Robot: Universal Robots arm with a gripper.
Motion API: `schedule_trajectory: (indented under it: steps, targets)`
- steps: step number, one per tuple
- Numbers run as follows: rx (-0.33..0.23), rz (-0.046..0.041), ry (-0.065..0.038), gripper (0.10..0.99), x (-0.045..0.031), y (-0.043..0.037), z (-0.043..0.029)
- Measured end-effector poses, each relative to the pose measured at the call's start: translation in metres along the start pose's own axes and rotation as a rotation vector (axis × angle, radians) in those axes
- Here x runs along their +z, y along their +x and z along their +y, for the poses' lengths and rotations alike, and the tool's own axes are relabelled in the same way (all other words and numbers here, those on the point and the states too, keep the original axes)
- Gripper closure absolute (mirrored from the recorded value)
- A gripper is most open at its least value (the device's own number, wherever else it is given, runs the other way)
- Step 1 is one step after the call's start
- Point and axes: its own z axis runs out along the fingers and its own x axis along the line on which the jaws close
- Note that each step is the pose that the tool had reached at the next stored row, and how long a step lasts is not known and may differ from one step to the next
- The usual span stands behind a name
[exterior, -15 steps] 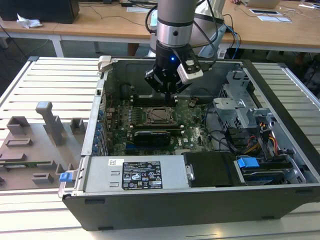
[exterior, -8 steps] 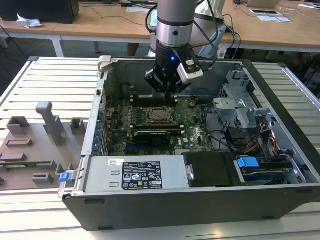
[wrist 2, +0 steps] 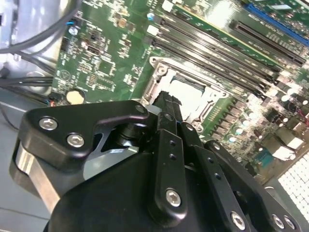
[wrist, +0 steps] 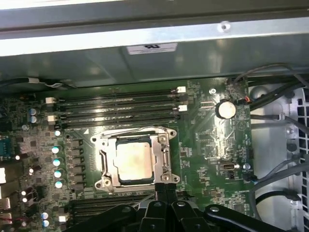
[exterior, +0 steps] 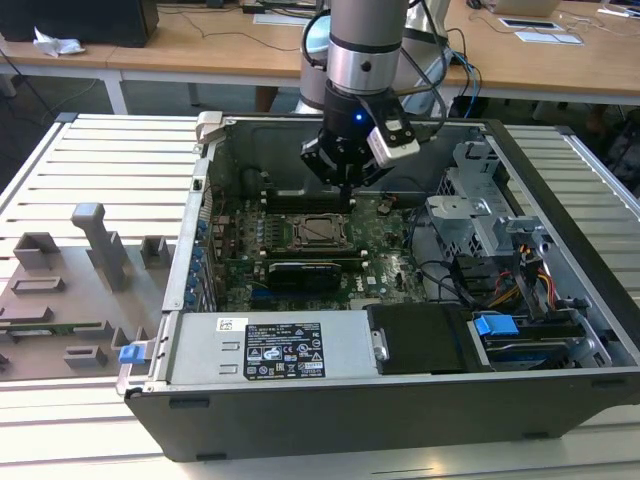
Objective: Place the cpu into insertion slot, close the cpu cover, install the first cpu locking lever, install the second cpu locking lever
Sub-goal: 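Install the second cpu locking lever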
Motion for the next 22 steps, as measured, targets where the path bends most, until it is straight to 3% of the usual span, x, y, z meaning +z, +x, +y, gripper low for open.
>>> schedule_trajectory:
  steps: [5, 8, 10, 12, 13, 14, 17, 22]
  targets:
    - [0.0, 0.0024, 0.0, 0.98, 0.0001, -0.0056, 0.0004]
    - [0.0, 0.0024, 0.0, 0.98, 0.0005, -0.0076, -0.0223]
    - [0.0, 0.0027, -0.002, 0.98, 0.0012, -0.0084, -0.0321]
    - [0.0, 0.0042, -0.02, 0.98, 0.0023, -0.0086, -0.0351]
    - [0.0, 0.0065, -0.047, 0.98, 0.0029, -0.0088, -0.0368]
    - [0.0, 0.008, -0.064, 0.98, 0.0041, -0.009, -0.0392]
    - [0.0, 0.0087, -0.072, 0.98, 0.0084, -0.0022, -0.0412]
    - [-0.007, 0.0097, -0.081, 0.98, 0.0188, 0.0174, -0.0428]
